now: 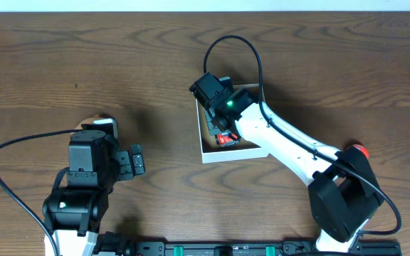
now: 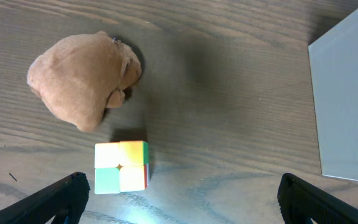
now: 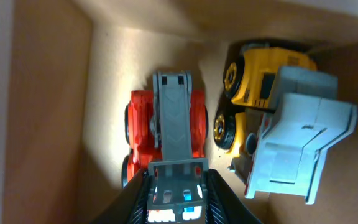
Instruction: Pack container
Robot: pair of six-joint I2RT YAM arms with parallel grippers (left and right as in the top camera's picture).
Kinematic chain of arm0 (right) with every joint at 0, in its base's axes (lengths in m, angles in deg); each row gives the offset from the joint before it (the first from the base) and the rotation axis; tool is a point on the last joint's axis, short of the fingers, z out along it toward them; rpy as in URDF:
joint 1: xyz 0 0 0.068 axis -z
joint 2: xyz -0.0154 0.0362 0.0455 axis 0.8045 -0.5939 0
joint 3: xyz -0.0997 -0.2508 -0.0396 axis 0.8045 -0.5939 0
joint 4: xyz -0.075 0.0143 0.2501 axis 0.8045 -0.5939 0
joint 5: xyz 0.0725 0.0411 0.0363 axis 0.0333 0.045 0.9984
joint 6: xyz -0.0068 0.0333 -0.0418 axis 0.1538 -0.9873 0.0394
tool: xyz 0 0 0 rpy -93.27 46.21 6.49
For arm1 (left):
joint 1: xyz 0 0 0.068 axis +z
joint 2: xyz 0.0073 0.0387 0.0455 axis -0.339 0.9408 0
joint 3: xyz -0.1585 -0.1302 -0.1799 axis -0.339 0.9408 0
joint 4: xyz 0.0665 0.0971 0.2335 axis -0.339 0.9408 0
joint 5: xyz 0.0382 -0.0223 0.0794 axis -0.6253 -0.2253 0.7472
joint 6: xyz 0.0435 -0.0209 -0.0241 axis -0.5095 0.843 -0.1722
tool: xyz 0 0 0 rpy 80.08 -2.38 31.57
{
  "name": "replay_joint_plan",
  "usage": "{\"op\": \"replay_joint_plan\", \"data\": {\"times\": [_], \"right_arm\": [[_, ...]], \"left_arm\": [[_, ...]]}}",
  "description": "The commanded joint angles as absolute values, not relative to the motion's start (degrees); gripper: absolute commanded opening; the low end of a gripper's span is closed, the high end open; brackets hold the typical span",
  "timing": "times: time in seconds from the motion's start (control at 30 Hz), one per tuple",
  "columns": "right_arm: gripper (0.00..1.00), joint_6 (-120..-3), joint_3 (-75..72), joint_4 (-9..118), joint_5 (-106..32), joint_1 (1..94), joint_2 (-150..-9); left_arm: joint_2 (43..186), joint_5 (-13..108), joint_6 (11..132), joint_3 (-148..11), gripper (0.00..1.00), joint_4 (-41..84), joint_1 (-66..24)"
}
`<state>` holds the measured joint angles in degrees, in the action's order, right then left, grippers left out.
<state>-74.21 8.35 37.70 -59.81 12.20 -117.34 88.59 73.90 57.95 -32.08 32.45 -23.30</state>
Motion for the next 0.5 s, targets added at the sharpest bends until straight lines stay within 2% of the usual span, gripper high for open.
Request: {"op": "replay_joint_plan", "data": {"times": [0.0, 0.1, 0.2, 0.3, 0.47], "right_arm": [[0.21, -76.48, 5.97, 37.29, -59.11, 12.66, -117.69], [0.27, -76.88, 4.9, 37.27, -58.52, 12.68, -117.69], [0.41, -76.86, 4.77, 37.27, -58.48, 12.66, -117.69], [0.5, -76.83, 4.79, 37.88, -58.52, 12.68, -117.69], [0.52, -76.86, 4.83, 38.82, -59.75, 12.72, -117.61]], "left_arm": [[88.55, 73.97, 58.34, -33.44, 0.98, 32.59, -23.39], [88.55, 73.97, 58.32, -33.44, 0.98, 32.59, -23.39], [88.55, 73.97, 58.34, -33.44, 0.98, 32.59, -23.39], [88.55, 73.97, 58.34, -33.44, 0.98, 32.61, -23.39], [88.55, 73.97, 58.34, -33.44, 0.98, 32.61, -23.39]]}}
